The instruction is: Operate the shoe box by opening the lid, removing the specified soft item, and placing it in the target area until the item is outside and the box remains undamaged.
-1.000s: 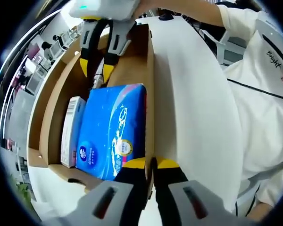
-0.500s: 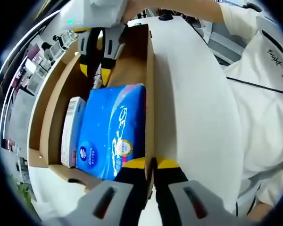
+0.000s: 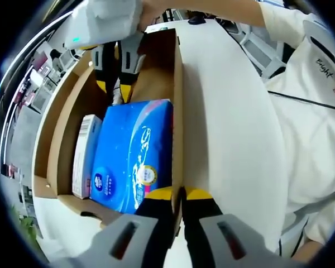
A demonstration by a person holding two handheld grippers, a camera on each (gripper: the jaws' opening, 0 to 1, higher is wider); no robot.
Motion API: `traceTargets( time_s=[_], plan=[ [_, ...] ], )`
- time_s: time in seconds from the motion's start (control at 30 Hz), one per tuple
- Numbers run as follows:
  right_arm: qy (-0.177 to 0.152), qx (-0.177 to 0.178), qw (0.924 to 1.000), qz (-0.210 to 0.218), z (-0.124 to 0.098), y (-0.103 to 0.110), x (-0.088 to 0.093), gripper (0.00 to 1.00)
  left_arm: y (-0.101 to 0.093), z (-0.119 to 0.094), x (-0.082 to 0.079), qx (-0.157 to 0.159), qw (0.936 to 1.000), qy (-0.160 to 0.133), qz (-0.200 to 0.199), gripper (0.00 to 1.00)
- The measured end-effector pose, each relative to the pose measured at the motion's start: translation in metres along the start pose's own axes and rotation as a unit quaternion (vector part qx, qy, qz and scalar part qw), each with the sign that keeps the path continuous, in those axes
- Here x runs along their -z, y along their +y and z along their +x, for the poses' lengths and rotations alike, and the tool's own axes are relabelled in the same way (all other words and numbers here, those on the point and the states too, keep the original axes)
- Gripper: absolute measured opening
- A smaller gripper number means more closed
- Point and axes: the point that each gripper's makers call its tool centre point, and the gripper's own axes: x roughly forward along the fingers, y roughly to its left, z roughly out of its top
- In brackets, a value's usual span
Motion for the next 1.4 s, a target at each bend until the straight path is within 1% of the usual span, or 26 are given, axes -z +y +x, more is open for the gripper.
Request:
traceTargets(
  time_s=[0.03, 0.07, 0.1, 0.13, 0.23, 0.27, 0.33, 0.43, 0.47, 0.5, 0.57, 0.6, 0.63, 0.8, 0.87, 0.93, 1.0, 1.07, 1.1, 1.13, 1.17, 1.2, 1.23, 1.27, 1.3, 1.4],
  plan=[
    [0.003, -0.003, 1.0, 0.004, 0.0, 0.002, -0.001, 0.21, 0.0, 0.0, 0.0, 0.002, 1.0, 0.002, -0.001, 0.04],
    [0.01, -0.006, 0.9998, 0.018, 0.0, 0.004, -0.002, 0.21, 0.0, 0.0, 0.0, 0.003, 1.0, 0.003, -0.001, 0.04],
    [0.013, -0.009, 0.9994, 0.032, 0.0, 0.002, 0.0, 0.21, 0.0, 0.0, 0.0, 0.003, 1.0, 0.005, -0.001, 0.04],
    [0.015, -0.009, 0.9993, 0.033, 0.001, 0.002, 0.0, 0.2, 0.0, 0.0, 0.0, 0.003, 1.0, 0.005, -0.002, 0.04],
    [0.046, -0.033, 0.9966, 0.059, -0.002, 0.009, 0.007, 0.2, 0.0, 0.0, 0.0, 0.001, 1.0, 0.002, -0.001, 0.04],
    [0.048, -0.039, 0.9958, 0.068, -0.003, 0.011, 0.007, 0.19, -0.001, 0.0, 0.0, 0.0, 1.0, 0.003, -0.001, 0.04],
    [0.049, -0.041, 0.996, 0.062, -0.002, 0.011, 0.008, 0.19, -0.001, 0.0, 0.0, 0.001, 1.0, 0.004, -0.001, 0.04],
    [0.072, -0.064, 0.9932, 0.065, 0.001, 0.019, 0.013, 0.19, -0.001, 0.0, 0.0, 0.002, 1.0, 0.006, -0.003, 0.04],
    [0.081, -0.073, 0.9919, 0.065, 0.001, 0.022, 0.014, 0.19, -0.001, 0.0, 0.0, 0.001, 1.0, 0.006, -0.003, 0.04],
    [0.102, -0.08, 0.9891, 0.071, 0.002, 0.026, 0.016, 0.2, -0.001, 0.0, 0.0, 0.0, 1.0, 0.005, -0.002, 0.04],
    [0.136, -0.091, 0.9848, 0.059, 0.006, 0.03, 0.019, 0.19, -0.001, 0.0, 0.0, 0.0, 1.0, 0.005, -0.002, 0.04],
    [0.141, -0.09, 0.9832, 0.073, 0.006, 0.027, 0.016, 0.19, -0.001, 0.0, 0.0, -0.001, 1.0, 0.005, -0.001, 0.04],
    [0.151, -0.1, 0.9808, 0.071, 0.008, 0.026, 0.016, 0.19, -0.001, 0.0, 0.0, -0.001, 1.0, 0.004, -0.001, 0.04],
    [0.153, -0.123, 0.9785, 0.063, 0.009, 0.027, 0.016, 0.19, -0.001, 0.0, 0.0, -0.004, 1.0, 0.001, 0.001, 0.04],
    [0.146, -0.131, 0.9801, 0.034, 0.009, 0.029, 0.015, 0.2, -0.001, 0.0, 0.0, -0.004, 1.0, 0.001, 0.002, 0.04],
    [0.144, -0.129, 0.9809, 0.021, 0.008, 0.031, 0.014, 0.2, -0.001, 0.0, 0.0, -0.004, 1.0, 0.003, 0.002, 0.04],
    [0.149, -0.127, 0.9804, 0.016, 0.009, 0.032, 0.013, 0.2, -0.001, 0.0, 0.0, -0.004, 1.0, 0.003, 0.001, 0.04],
    [0.164, -0.112, 0.98, 0.018, 0.008, 0.032, 0.014, 0.19, -0.001, 0.0, 0.0, -0.006, 1.0, 0.002, 0.002, 0.04],
    [0.18, -0.099, 0.9784, 0.021, 0.007, 0.033, 0.015, 0.19, -0.001, 0.0, 0.0, -0.007, 1.0, 0.002, 0.003, 0.04],
    [0.178, -0.094, 0.9795, -0.004, 0.007, 0.032, 0.013, 0.19, -0.001, 0.0, 0.0, -0.008, 1.0, 0.002, 0.004, 0.04],
    [0.179, -0.094, 0.9793, 0.004, 0.005, 0.038, 0.012, 0.19, -0.001, 0.0, 0.0, -0.008, 1.0, 0.001, 0.005, 0.04],
    [0.187, -0.092, 0.9781, 0.014, 0.005, 0.036, 0.012, 0.19, -0.001, 0.0, 0.0, -0.008, 1.0, 0.0, 0.004, 0.04],
    [0.196, -0.089, 0.9759, 0.034, 0.002, 0.042, 0.014, 0.19, -0.001, 0.0, 0.0, -0.007, 1.0, 0.001, 0.004, 0.04],
    [0.198, -0.095, 0.9746, 0.043, 0.001, 0.044, 0.016, 0.19, -0.001, 0.0, 0.0, -0.007, 1.0, 0.001, 0.004, 0.04],
    [0.193, -0.099, 0.9757, 0.036, 0.001, 0.043, 0.015, 0.19, -0.001, 0.0, 0.0, -0.007, 1.0, 0.002, 0.004, 0.04],
    [0.185, -0.109, 0.9742, 0.069, 0.0, 0.047, 0.016, 0.19, -0.001, 0.0, 0.0, -0.007, 1.0, 0.003, 0.003, 0.04]
  ],
)
